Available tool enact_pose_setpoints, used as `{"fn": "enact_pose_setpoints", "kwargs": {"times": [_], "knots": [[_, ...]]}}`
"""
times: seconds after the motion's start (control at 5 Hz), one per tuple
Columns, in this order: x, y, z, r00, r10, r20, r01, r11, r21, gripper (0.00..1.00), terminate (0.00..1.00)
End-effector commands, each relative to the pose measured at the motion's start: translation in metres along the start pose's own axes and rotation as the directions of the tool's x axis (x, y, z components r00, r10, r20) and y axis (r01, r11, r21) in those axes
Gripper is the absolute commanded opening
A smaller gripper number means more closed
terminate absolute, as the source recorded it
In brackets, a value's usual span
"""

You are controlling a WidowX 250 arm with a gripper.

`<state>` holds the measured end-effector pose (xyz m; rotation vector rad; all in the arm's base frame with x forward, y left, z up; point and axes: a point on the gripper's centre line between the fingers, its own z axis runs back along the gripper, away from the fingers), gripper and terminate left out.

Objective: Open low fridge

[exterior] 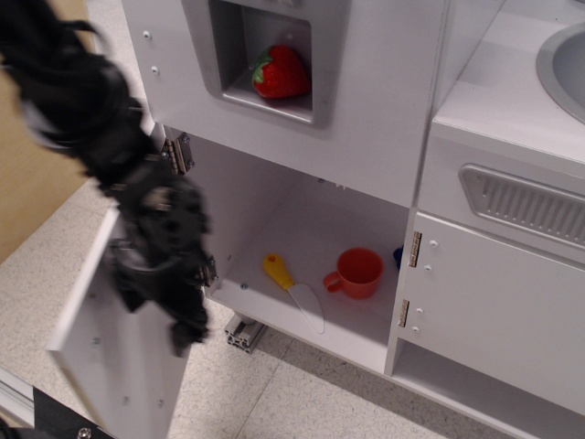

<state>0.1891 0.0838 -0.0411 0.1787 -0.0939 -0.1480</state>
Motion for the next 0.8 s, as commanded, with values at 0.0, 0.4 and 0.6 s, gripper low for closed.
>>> {"fn": "enact_pose_setpoints", "kwargs": {"times": [0.0,0.4,0.6], "knots": [[-0.0189,0.054,0.0069,0.999,0.0,0.051,-0.004,0.997,0.075,1.0,0.0],[-0.0189,0.054,0.0069,0.999,0.0,0.051,-0.004,0.997,0.075,1.0,0.0],[-0.0189,0.054,0.0069,0.999,0.0,0.051,-0.004,0.997,0.075,1.0,1.0]]}}
